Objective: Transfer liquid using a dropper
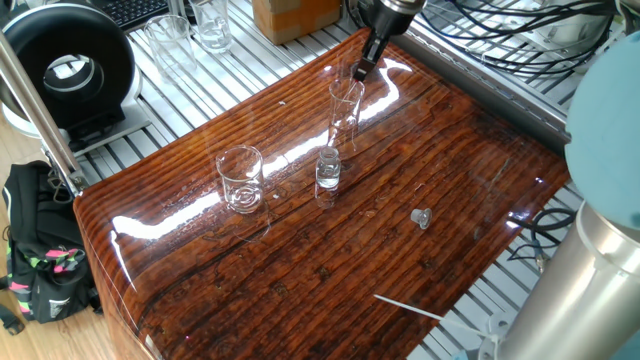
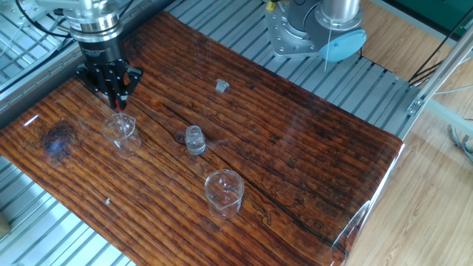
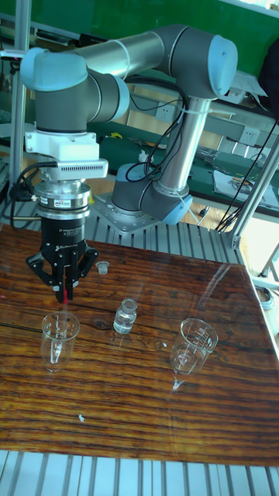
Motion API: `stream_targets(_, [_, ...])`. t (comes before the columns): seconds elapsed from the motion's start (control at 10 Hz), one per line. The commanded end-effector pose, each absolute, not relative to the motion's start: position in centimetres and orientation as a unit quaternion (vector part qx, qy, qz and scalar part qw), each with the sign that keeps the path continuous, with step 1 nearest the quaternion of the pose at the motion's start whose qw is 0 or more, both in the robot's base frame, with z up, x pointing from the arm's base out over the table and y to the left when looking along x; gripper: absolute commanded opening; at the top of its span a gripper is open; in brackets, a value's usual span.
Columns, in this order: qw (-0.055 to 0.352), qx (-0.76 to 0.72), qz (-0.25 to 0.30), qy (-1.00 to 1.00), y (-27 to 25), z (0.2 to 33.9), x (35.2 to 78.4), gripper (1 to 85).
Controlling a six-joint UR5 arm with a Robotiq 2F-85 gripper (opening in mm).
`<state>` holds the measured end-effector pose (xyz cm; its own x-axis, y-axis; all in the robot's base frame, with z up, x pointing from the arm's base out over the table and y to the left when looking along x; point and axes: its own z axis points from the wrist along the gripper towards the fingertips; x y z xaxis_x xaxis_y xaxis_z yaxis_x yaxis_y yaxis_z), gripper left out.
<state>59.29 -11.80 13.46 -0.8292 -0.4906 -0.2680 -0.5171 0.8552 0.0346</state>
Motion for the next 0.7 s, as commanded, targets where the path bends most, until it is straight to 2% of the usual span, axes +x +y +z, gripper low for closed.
stream_targets(0.0, [0.127, -0.261, 0.053, 0.955, -11.54, 14.07, 59.28, 19.7])
stream_targets(0.6, [0.113, -0.257, 0.034, 0.959, -11.4, 15.03, 58.86, 19.7])
